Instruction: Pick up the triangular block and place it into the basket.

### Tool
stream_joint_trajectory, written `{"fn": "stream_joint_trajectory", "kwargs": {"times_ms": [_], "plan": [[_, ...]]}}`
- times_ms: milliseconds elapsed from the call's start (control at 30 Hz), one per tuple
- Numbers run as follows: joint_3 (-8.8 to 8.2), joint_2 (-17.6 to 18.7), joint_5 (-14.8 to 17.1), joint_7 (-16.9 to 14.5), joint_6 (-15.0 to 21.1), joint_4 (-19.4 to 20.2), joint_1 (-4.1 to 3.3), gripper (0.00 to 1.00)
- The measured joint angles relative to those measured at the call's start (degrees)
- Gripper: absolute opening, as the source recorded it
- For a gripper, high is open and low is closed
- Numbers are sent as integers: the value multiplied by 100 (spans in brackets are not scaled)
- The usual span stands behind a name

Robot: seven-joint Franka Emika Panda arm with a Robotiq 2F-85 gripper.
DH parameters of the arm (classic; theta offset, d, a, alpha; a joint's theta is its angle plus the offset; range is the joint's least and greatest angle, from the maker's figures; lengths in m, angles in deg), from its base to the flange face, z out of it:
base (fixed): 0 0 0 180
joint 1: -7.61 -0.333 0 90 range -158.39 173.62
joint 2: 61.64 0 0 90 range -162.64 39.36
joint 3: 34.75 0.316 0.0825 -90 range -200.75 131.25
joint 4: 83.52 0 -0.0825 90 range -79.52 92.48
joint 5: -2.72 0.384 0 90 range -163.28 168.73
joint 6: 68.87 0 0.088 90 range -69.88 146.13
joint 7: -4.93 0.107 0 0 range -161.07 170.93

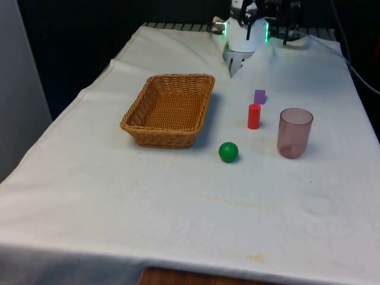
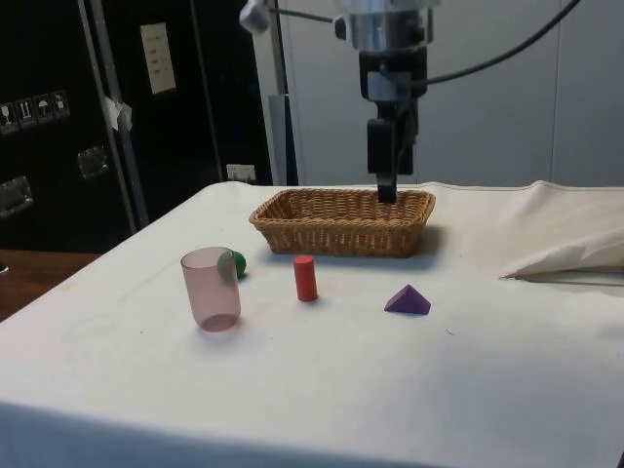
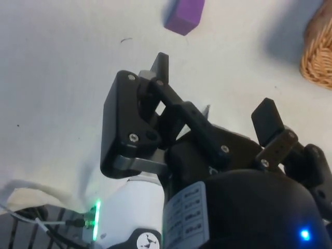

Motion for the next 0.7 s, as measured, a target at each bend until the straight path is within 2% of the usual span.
{"fn": "stream_joint_trajectory", "kwargs": {"times_ms": [167, 367, 500, 700], "plan": [[23, 120, 0, 63, 264, 120, 0, 100], [23, 481, 0, 166, 779, 229, 0, 100], [23, 579, 6, 201, 900, 241, 0, 100], [17, 894, 40, 281, 1278, 292, 0, 100]]}}
